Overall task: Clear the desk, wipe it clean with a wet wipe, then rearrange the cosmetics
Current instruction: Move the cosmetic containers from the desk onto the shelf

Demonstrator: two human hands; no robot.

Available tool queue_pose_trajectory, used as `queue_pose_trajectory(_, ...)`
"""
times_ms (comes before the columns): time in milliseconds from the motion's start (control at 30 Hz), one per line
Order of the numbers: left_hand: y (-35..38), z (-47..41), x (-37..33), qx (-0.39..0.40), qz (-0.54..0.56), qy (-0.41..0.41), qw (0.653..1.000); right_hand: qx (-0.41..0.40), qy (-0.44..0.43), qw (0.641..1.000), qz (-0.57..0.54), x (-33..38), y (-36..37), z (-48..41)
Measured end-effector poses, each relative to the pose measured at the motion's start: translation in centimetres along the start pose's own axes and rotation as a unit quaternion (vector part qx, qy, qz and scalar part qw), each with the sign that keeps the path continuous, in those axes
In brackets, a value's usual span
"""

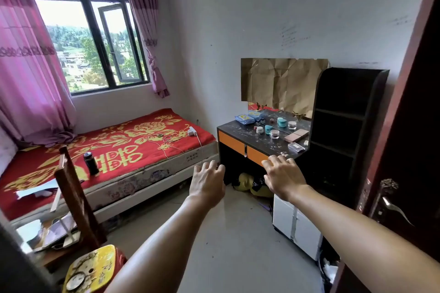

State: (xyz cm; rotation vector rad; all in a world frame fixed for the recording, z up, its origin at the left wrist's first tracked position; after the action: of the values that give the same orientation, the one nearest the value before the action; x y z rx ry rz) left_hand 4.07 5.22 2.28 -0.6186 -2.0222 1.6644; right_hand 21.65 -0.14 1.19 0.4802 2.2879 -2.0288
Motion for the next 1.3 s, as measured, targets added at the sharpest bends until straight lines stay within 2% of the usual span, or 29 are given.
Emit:
queue_pose_trajectory(533, 5.8, -20.3, 6.3, 0.003, 0.022, 0.003, 1.0, 0.017, 0.004, 1.0, -0.013, -3.5, 5.7, -21.3)
queue_pose_trajectory(933, 10.8, -40.6, 13.6, 0.026, 0.015, 0.07, 0.997, 0.038, 0.074, 0.995, -0.053, -5.3, 10.6, -39.8)
queue_pose_trajectory(1300, 18.9, -57.2, 12.4, 0.072, 0.049, 0.117, 0.989, 0.084, 0.097, 0.989, -0.075, -11.4, 19.4, -53.7)
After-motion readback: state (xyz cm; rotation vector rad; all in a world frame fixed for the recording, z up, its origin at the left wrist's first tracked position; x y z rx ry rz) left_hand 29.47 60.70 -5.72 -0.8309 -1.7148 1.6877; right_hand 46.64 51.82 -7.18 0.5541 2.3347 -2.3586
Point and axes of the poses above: each hand's wrist, its own z-axis away from the middle knuckle, its own y-axis out of the palm, x = y × z, the point moved 7 cm from there along -z, towards the middle knuckle, and after that the axes turned 9 degrees about x, right-handed, at the moved point
